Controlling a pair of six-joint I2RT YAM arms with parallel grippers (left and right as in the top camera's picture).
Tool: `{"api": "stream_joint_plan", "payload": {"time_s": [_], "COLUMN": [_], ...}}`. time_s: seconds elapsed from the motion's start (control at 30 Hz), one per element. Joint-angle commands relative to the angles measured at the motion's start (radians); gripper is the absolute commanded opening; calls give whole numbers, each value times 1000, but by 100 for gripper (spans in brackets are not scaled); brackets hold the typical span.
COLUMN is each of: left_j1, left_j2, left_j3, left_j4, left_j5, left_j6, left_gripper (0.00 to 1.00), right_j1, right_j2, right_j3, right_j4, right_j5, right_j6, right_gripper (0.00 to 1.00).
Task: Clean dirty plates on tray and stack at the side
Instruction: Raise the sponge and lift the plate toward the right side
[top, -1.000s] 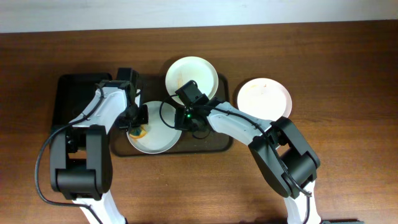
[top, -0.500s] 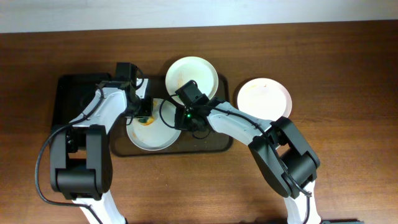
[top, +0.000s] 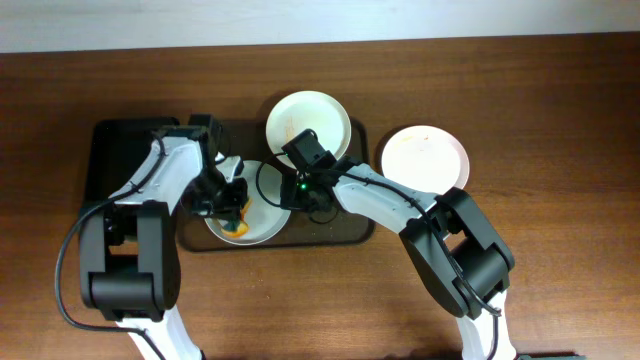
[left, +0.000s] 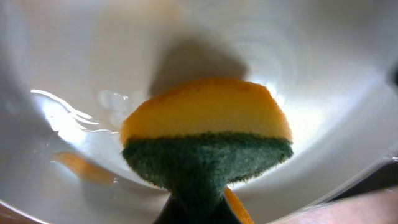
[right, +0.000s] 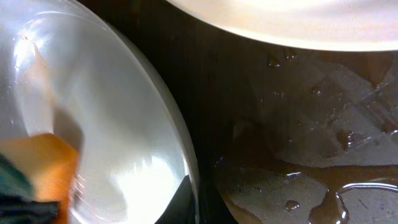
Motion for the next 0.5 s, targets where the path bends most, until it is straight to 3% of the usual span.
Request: {"api": "stream_joint_plan", "payload": {"time_s": [0.0,0.03,0.1,0.27,0.33,0.47], "left_j1": [55,69,79,83,93,134], "left_j2": [1,1,1,0,-8,-14], "left_j3": [143,179,190,229,309,490], "left_j4": [12,32,71,43,-11,-78], "left_j5": [-187,-301,-356,-364,-353,-298], "left_j6": [-101,-143,-147,-156,-217,-217], "left_gripper": [1,1,1,1,1,1], "right_j1": [-4,-4,-4,-6,-4,-4], "right_j2": [19,19,19,15,5,-6], "right_j3": [13,13,13,35,64,82], "right_j4": [-3,-2,-3,-14,-53,-132], "right_j5": [-16,-16,-16,-92,-86,-53], "right_j6": [0,0,0,-72,-110,-114], "right_gripper": [4,4,4,4,4,4]}}
